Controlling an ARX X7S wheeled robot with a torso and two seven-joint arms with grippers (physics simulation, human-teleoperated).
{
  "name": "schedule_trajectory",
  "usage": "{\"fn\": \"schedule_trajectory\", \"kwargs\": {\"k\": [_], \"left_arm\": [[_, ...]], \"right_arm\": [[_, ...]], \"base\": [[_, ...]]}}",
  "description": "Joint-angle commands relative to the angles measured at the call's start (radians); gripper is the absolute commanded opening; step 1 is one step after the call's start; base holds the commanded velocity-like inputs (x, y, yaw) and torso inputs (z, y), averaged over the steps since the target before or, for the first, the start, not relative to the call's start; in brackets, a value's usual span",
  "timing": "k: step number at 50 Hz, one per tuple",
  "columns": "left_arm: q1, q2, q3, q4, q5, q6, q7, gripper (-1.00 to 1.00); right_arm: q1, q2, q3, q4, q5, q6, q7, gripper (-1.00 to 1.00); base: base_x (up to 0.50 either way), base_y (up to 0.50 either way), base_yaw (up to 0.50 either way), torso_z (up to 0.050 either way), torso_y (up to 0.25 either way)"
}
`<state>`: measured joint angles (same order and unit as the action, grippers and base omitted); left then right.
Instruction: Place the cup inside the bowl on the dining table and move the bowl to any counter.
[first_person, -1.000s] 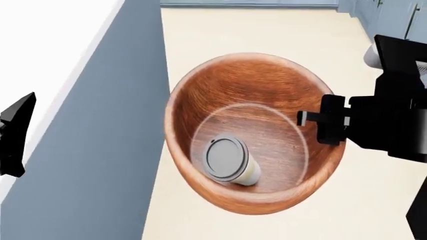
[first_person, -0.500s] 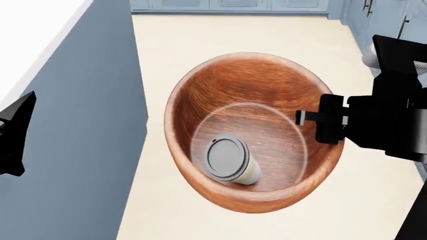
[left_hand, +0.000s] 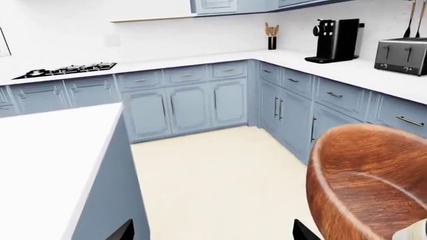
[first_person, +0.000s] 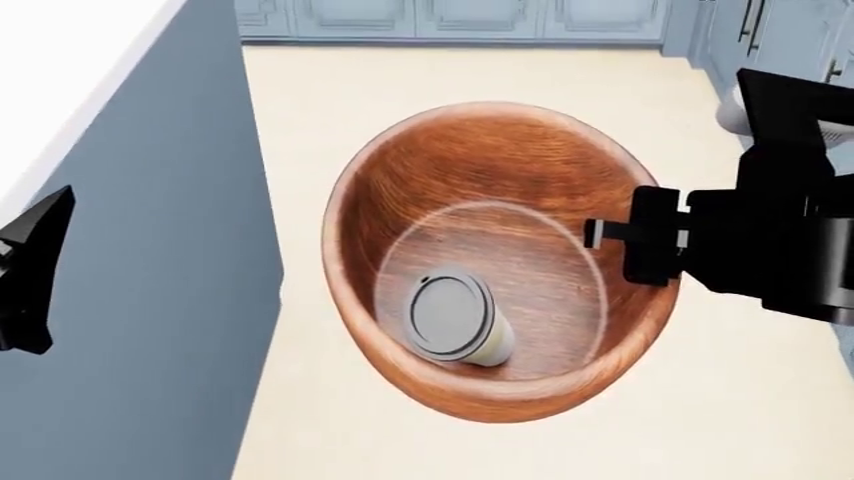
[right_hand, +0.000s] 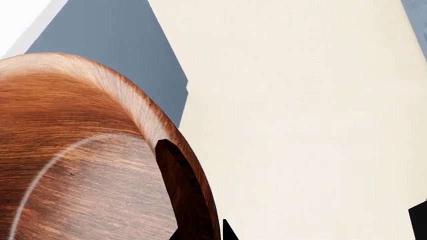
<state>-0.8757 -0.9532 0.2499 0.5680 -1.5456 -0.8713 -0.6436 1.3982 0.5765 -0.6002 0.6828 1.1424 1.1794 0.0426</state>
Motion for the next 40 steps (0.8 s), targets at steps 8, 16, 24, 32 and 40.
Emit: {"fn": "schedule_trajectory", "kwargs": {"k": [8, 16, 24, 32, 40], "left_arm": [[-0.005, 0.015, 0.013, -0.004, 0.011, 0.000, -0.005, 1.00], [-0.002, 0.006, 0.007, 0.000, 0.004, 0.004, -0.005, 1.00], [0.003, 0.002, 0.006, 0.002, 0.004, 0.005, -0.004, 1.00], [-0.011, 0.010, 0.014, -0.010, 0.009, 0.001, 0.000, 1.00], [0.001, 0.002, 0.010, -0.003, 0.010, 0.005, 0.005, 1.00]], "right_arm": [[0.005, 0.005, 0.020, -0.009, 0.025, -0.003, -0.002, -1.00], [0.012, 0.002, 0.020, -0.005, 0.028, 0.003, 0.002, -1.00], [0.005, 0.001, 0.017, -0.006, 0.029, 0.000, -0.002, -1.00], [0.009, -0.004, 0.009, 0.008, 0.021, -0.006, -0.010, -1.00], [0.004, -0.003, 0.009, -0.001, 0.025, -0.006, -0.010, -1.00]], "base": [[0.50, -0.13, 0.00, 0.001, 0.003], [0.50, -0.12, 0.00, 0.000, 0.001], [0.50, -0.09, 0.00, 0.000, 0.001], [0.50, -0.07, 0.00, 0.000, 0.001], [0.50, -0.06, 0.00, 0.000, 0.001]]}}
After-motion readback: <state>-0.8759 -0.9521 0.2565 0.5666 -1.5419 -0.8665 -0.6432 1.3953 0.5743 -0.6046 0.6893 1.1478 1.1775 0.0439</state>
